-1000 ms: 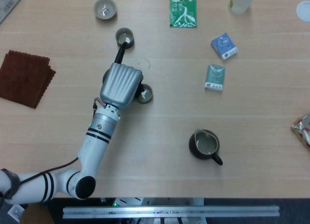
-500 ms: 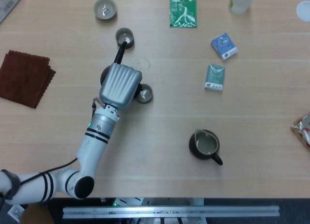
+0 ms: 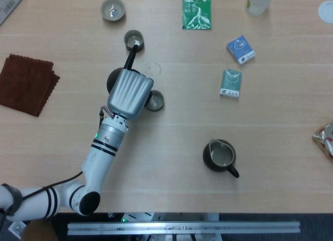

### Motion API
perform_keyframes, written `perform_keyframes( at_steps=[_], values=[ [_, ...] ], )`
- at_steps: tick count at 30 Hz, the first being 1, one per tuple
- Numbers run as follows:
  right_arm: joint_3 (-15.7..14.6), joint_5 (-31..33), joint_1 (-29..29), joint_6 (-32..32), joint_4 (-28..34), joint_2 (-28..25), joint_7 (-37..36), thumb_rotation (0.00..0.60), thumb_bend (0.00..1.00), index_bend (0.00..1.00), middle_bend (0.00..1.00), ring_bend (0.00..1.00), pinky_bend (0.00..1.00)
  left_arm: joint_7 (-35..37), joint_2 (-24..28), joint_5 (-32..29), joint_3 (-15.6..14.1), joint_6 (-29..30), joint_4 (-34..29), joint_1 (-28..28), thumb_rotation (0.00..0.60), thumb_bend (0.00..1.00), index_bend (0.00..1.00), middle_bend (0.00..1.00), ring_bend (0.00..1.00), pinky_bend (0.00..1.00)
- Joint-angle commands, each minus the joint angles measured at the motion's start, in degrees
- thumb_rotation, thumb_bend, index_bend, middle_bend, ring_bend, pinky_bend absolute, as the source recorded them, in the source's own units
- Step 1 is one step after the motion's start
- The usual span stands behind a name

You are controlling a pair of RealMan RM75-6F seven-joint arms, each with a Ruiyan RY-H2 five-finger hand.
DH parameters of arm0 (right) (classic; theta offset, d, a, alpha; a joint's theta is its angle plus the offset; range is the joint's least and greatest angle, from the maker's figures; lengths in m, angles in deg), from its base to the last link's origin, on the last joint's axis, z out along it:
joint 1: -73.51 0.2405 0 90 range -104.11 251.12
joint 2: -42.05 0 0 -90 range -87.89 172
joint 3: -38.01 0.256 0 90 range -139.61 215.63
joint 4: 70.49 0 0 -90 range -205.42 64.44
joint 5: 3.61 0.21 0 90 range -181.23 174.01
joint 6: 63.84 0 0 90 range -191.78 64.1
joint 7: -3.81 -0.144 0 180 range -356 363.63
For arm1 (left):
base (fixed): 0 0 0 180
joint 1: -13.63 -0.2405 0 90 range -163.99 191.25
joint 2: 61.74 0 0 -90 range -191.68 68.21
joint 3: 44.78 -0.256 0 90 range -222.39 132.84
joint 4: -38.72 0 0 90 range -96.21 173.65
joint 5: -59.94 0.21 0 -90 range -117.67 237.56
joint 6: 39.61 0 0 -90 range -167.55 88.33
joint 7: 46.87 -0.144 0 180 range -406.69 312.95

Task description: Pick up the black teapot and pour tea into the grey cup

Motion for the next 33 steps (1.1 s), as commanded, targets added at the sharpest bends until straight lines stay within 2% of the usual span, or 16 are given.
perform_keyframes(
  at_steps=[1,33],
  values=[
    [0.03,-0.05,-0.02,-0.05,0.01,-0.01,0.03,0.6,0.31,0.53,0.39,0.29,0.32,-0.2,-0.03,0.38,-0.03,0.16,0.22,-0.16,0.6,0.36,0.89,0.98,0.77,0.0],
    [0.52,0.51,-0.36,-0.49,0.54,0.42,2.63,0.6,0.31,0.53,0.39,0.29,0.32,-0.65,-0.07,3.6,0.02,0.01,2.81,-1.59,0.6,0.36,0.89,0.98,0.77,0.0]
  ],
)
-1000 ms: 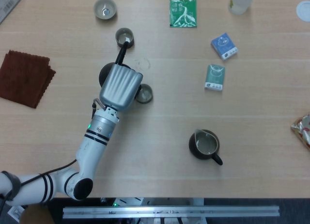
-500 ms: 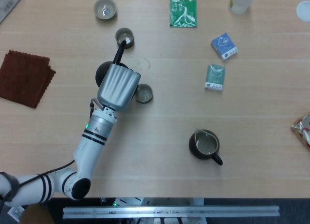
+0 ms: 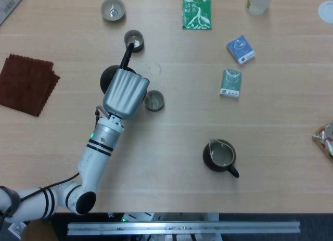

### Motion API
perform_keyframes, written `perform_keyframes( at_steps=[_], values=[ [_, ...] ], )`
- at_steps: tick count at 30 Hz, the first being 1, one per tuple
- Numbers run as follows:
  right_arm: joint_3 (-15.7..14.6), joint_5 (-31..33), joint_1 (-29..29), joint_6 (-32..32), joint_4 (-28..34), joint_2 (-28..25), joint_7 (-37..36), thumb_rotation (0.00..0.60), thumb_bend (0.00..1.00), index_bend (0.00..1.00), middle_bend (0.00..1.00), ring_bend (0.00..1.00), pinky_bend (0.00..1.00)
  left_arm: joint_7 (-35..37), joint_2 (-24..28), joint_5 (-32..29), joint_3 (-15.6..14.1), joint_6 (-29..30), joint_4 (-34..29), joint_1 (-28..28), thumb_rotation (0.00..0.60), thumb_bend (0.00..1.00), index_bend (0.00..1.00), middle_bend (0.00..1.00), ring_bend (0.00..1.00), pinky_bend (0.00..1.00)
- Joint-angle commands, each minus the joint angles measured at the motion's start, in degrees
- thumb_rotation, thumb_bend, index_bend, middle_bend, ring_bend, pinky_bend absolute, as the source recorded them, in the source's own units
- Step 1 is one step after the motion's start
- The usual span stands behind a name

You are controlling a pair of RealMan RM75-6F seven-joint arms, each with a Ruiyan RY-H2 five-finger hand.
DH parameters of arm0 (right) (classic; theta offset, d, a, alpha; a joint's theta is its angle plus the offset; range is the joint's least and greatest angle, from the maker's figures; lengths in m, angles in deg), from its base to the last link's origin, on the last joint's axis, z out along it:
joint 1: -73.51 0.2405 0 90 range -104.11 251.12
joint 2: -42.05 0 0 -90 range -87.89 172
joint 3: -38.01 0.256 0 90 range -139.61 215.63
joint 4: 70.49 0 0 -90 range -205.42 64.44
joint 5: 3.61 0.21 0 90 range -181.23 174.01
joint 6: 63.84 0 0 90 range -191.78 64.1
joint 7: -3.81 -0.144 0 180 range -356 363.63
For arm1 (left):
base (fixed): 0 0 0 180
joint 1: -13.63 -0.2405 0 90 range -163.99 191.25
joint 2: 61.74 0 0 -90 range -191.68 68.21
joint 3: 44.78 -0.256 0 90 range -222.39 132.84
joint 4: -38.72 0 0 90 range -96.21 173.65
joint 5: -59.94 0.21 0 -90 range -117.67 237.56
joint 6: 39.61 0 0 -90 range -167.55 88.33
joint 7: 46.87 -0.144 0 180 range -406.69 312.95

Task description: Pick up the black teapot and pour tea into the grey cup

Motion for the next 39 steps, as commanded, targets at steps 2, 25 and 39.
perform_keyframes(
  at_steps=[2,25,39],
  values=[
    [0.01,0.07,-0.01,0.06,-0.03,0.02,0.13,0.6,0.31,0.53,0.39,0.29,0.32,-0.05,-0.04,-0.03,0.18,-0.18,0.09,-0.06,0.6,0.36,0.89,0.98,0.77,0.0],
    [0.19,0.5,0.09,0.43,0.2,0.48,1.15,0.6,0.31,0.53,0.39,0.29,0.32,6.75,2.04,-7.71,4.08,-5.18,-5.21,-1.1,0.6,0.36,0.89,0.98,0.77,0.0],
    [0.29,0.94,0.2,0.92,0.26,0.62,1.2,0.6,0.31,0.53,0.39,0.29,0.32,17.82,4.15,-7.27,5.02,-3.73,-3.79,-3.51,0.6,0.36,0.89,0.97,0.76,0.0]
  ],
)
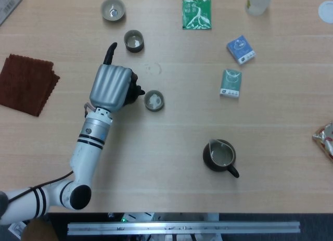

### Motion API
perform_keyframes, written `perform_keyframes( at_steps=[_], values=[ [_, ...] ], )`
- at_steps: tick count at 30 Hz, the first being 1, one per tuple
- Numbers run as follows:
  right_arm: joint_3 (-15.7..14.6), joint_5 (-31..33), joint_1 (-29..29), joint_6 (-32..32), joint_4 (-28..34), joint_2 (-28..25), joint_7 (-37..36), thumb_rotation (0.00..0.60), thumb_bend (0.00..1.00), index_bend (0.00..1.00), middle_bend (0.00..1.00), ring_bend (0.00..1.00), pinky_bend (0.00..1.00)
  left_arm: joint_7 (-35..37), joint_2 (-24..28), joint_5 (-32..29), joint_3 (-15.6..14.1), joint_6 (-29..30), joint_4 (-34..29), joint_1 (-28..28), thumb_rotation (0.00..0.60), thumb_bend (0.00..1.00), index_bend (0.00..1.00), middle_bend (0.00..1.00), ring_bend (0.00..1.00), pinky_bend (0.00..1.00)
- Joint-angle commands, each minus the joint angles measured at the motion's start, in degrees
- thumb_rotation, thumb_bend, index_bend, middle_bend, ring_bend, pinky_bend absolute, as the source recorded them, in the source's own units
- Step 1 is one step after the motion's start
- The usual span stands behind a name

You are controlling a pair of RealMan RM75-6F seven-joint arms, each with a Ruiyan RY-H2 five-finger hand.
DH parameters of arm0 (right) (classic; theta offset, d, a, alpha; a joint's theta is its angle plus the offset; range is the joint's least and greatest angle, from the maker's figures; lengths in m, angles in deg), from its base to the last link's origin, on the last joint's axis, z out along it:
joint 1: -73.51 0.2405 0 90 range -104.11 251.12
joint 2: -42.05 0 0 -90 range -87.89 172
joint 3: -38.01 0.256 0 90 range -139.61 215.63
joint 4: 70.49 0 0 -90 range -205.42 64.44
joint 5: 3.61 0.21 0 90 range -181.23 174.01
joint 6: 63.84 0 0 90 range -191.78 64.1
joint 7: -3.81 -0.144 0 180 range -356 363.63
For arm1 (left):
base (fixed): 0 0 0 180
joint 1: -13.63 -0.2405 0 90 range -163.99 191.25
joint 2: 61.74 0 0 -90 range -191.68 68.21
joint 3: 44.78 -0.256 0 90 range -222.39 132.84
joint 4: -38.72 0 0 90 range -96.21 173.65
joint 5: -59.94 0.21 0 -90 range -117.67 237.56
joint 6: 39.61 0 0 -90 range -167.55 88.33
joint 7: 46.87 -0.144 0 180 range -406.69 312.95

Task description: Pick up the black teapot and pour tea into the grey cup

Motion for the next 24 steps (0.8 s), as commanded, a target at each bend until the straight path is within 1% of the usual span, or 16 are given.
perform_keyframes(
  at_steps=[1,11,24],
  values=[
    [0.03,0.04,-0.02,-0.03,0.03,0.03,-0.06,0.6,0.31,0.53,0.39,0.29,0.32,2.82,0.79,0.07,0.1,0.36,0.85,-1.03,0.6,0.36,0.89,0.97,0.76,0.0],
    [0.11,0.16,0.05,0.08,0.09,0.29,0.16,0.6,0.31,0.53,0.39,0.29,0.32,8.41,1.94,-1.62,-0.02,-0.49,2.47,-3.0,0.6,0.36,0.88,0.96,0.75,0.0],
    [0.08,0.37,0.04,0.25,0.22,0.37,0.3,0.6,0.31,0.53,0.39,0.29,0.32,12.49,0.27,-2.05,-0.81,-1.29,8.42,-4.44,0.6,0.36,0.88,0.94,0.73,0.0]
  ],
)
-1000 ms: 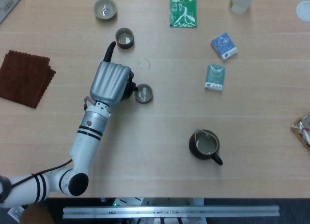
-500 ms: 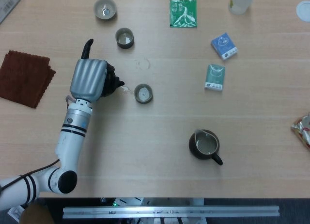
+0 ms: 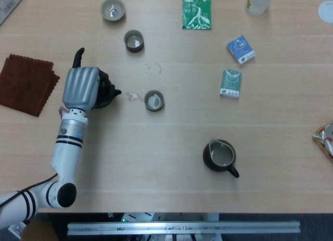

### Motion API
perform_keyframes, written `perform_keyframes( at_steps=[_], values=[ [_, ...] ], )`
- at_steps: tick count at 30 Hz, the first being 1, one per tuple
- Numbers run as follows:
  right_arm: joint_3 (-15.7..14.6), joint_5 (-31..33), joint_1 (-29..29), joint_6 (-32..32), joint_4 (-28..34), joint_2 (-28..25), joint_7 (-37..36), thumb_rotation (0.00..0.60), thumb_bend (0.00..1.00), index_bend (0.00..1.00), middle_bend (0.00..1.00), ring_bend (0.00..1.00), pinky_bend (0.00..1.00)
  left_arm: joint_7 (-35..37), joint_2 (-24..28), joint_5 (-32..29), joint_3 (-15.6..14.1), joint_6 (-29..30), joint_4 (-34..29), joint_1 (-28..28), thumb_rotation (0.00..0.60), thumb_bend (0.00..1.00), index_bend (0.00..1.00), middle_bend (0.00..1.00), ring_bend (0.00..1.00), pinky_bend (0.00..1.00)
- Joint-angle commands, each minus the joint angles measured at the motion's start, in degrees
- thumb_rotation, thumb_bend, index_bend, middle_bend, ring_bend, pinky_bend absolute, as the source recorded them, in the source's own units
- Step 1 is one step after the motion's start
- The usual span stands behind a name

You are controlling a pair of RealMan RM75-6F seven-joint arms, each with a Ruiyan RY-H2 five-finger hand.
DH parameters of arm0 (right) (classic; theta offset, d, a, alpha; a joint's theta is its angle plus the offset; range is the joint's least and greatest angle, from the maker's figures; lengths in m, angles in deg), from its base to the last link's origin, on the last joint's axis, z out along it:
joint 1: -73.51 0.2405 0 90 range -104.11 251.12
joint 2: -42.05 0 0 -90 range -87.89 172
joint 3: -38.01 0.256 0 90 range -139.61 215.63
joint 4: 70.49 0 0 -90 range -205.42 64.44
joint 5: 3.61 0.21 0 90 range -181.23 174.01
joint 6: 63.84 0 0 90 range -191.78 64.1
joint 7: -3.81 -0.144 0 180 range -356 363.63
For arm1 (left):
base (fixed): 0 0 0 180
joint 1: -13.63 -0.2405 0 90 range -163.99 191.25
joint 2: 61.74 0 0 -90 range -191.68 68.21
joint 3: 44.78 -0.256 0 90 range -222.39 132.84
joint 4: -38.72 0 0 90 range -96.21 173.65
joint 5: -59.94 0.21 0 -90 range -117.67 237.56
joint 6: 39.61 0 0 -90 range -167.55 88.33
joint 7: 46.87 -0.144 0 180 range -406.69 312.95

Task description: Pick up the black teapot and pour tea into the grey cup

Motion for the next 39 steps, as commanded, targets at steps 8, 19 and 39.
perform_keyframes(
  at_steps=[8,19,39],
  values=[
    [-0.04,0.17,-0.21,-0.1,-0.05,0.01,-0.05,0.6,0.31,0.53,0.39,0.29,0.32,2.64,-1.65,-0.1,-0.09,-0.75,4.15,-0.72,0.6,0.36,0.88,0.94,0.73,0.0],
    [-0.04,0.29,-0.33,-0.2,0.57,-0.27,0.44,0.6,0.31,0.53,0.39,0.29,0.32,2.75,-2.14,-0.6,0.03,-1.9,5.13,-0.98,0.6,0.36,0.84,0.91,0.7,0.0],
    [-0.15,0.37,-0.98,-0.78,1.0,-0.73,0.33,0.6,0.31,0.53,0.39,0.29,0.32,-0.45,0.59,-3.06,0.71,-4.47,1.57,-0.65,0.532,0.36,0.63,0.68,0.49,0.0]
  ],
)
